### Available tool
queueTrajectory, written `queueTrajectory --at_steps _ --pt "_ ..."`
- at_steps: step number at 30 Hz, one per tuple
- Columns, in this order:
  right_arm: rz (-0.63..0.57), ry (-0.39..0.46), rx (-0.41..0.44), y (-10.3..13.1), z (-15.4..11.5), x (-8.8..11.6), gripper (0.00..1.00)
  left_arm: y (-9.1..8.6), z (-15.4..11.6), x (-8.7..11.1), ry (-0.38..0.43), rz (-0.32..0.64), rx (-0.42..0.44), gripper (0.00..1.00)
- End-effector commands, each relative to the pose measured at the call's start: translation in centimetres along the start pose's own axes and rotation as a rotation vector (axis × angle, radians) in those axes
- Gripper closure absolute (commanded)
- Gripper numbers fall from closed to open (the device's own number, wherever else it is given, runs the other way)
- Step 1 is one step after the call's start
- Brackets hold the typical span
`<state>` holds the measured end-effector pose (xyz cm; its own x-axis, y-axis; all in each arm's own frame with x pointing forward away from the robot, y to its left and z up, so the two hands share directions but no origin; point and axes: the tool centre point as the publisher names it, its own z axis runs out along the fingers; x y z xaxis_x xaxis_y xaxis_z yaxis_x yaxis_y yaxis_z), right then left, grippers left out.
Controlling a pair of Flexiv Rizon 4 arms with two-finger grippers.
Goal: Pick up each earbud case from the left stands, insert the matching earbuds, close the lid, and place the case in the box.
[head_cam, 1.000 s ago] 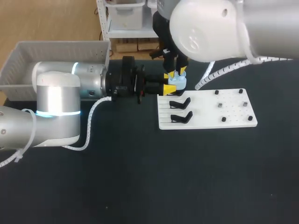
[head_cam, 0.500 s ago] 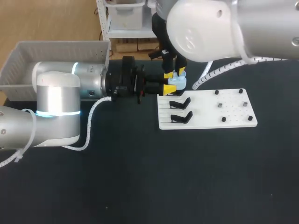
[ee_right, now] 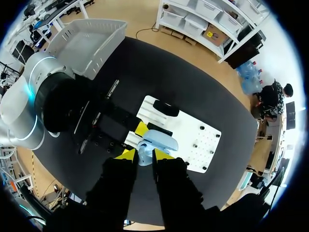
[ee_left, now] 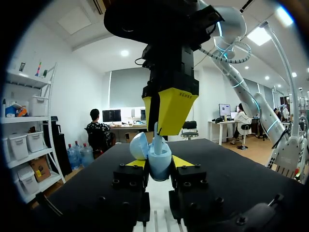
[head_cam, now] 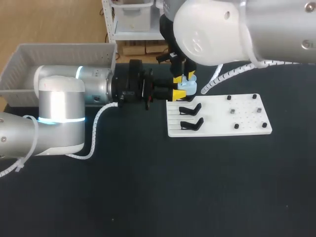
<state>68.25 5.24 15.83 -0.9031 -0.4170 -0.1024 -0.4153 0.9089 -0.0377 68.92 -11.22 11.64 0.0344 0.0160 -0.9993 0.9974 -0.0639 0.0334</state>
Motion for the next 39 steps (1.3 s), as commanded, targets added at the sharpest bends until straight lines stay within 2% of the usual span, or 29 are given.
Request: queueTrajectory --at_steps 1,24,25,26,27,28,29,39 --pt "0.003 0.000 0.001 -0.1 0.3 -0.2 1.00 -0.1 0.0 0.0 -0.002 0.003 -0.004 1.00" --pt "0.008 0.010 0.012 -0.3 1.0 -0.5 1.00 -0.1 0.0 0.0 -0.002 0.003 -0.004 1.00" --pt "0.008 0.011 0.012 -0.4 1.0 -0.4 0.95 -0.1 0.0 0.0 -0.002 0.003 -0.004 1.00" --pt "0.009 0.011 0.013 -0.5 1.0 -0.4 0.80 -0.1 0.0 0.0 -0.002 0.003 -0.004 1.00" --pt "0.011 0.010 0.012 -0.6 0.9 -0.4 0.50 -0.1 0.0 0.0 -0.002 0.003 -0.004 1.00" --pt "0.012 0.009 0.010 -0.6 0.8 -0.3 0.13 -0.1 0.0 0.0 -0.002 0.003 -0.004 1.00" --pt "0.012 0.006 0.009 -0.6 0.7 -0.2 0.00 -0.1 0.0 0.0 -0.002 0.003 -0.004 1.00" --pt "0.028 -0.050 -0.047 -1.3 -3.0 0.6 0.00 -0.1 0.0 0.0 -0.002 0.003 -0.004 1.00"
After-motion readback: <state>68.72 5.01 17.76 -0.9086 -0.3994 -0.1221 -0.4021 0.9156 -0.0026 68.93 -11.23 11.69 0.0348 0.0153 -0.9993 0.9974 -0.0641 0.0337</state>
